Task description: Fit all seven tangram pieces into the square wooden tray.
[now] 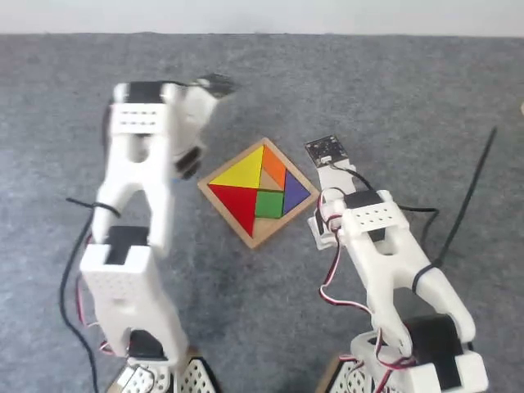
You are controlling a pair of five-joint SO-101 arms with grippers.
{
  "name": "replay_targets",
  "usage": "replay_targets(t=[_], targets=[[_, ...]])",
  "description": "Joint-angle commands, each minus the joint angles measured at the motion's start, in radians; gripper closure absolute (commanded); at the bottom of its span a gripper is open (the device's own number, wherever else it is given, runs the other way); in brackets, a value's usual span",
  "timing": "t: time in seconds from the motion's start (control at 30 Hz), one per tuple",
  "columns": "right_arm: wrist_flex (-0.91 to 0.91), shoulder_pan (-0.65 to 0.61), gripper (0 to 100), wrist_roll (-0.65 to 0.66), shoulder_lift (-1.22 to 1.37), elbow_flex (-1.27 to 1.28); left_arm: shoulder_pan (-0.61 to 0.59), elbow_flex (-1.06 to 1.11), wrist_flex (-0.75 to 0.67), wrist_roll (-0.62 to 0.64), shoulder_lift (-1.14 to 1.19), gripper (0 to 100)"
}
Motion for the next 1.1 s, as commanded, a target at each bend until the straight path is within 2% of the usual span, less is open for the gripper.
replay_targets(t=[0.0, 0.13, 0.27, 0.47, 0.77, 0.87, 0.97, 1.07], targets=[[-0.013, -0.008, 99.0, -0.003, -0.044, -0.005, 0.15, 0.039, 0.043, 0.035, -0.017, 99], [-0.013, -0.004, 99.0, -0.005, -0.044, -0.005, 0.295, 0.122, 0.041, 0.114, -0.098, 99], [-0.008, -0.005, 99.0, -0.006, -0.044, -0.005, 0.376, 0.243, -0.014, 0.155, -0.172, 99], [-0.005, -0.005, 99.0, -0.005, -0.044, -0.005, 0.423, 0.478, -0.249, 0.183, -0.17, 99], [-0.005, -0.002, 99.0, -0.005, -0.05, -0.005, 0.445, 0.509, -0.293, 0.184, -0.17, 99], [0.013, 0.085, 99.0, -0.014, -0.065, -0.029, 0.439, 0.506, -0.293, 0.224, -0.17, 99], [0.071, 0.231, 99.0, -0.095, -0.143, -0.098, 0.422, 0.479, -0.295, 0.284, -0.172, 99], [0.131, 0.268, 99.0, -0.109, -0.297, -0.101, 0.397, 0.429, -0.288, 0.315, -0.173, 99]])
